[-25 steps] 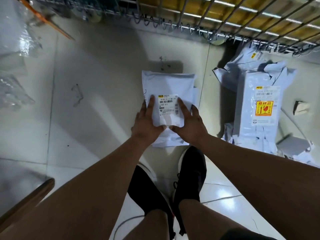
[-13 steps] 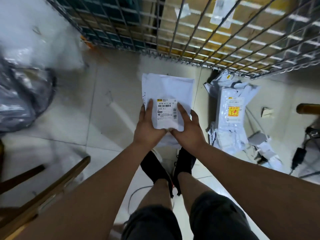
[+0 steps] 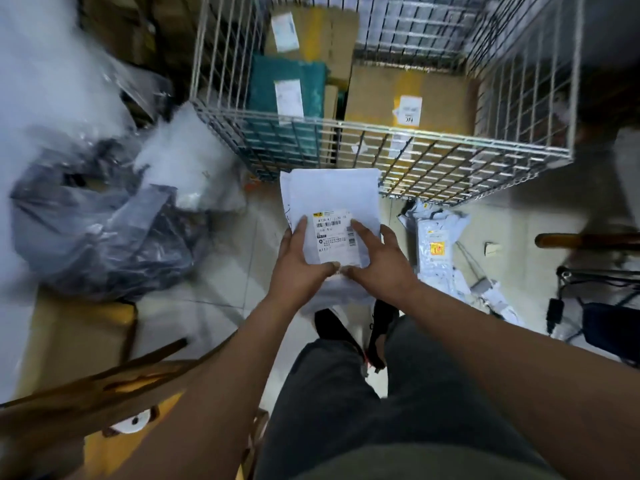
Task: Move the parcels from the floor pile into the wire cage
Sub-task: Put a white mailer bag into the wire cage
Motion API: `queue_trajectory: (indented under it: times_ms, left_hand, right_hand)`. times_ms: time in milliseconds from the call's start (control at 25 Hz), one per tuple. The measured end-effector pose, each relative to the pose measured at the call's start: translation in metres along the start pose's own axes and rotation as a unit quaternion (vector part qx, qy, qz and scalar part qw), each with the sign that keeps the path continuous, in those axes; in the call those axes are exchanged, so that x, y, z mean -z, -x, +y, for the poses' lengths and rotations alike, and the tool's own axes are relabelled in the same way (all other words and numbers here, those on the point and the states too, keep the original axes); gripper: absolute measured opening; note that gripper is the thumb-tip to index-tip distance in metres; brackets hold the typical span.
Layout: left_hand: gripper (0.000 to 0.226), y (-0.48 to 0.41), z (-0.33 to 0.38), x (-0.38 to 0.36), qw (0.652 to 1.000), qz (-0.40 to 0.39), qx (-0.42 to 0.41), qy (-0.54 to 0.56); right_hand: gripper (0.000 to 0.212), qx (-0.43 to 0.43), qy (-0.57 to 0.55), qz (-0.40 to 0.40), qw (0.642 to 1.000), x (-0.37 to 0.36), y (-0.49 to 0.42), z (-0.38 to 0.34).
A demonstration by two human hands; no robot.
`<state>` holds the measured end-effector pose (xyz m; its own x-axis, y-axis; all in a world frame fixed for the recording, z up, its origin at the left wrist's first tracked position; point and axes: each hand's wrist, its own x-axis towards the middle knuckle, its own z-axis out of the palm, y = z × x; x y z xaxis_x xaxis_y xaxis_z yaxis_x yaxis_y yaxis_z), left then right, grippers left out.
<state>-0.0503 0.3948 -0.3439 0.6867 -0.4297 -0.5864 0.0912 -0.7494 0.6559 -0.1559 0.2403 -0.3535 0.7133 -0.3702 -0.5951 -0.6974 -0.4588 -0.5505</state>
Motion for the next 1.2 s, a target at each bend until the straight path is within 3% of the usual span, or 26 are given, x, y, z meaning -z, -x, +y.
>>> queue_trajectory:
  times_ms: [280,560,760,1000,1200]
  left_hand:
    - [0.107,0.044,0.068,0.052,0.996,0.030,-0.086,0.025]
    - [0.103,0.003,0.160,0.058,0.991,0.022,-0.121,0.044]
    - [0.099,-0.065,0.233,0.039,0.986,-0.006,-0.161,0.046]
    - [0.100,-0.187,0.306,-0.011,0.977,-0.096,-0.191,0.020]
    - [0.102,-0.276,0.314,-0.078,0.973,-0.173,-0.150,-0.037]
  right_hand:
    - [0.091,0.063,-0.021,0.064,0.996,0.089,0.050,-0.052]
    - [0.088,0.083,-0.030,0.103,0.991,0.192,0.028,-0.054]
    - [0.088,0.052,-0.046,0.138,0.988,0.260,-0.023,-0.032]
    - [0.092,-0.050,-0.063,0.200,0.977,0.313,-0.113,0.007]
    - [0.111,-0.118,-0.069,0.169,0.976,0.322,-0.193,0.061]
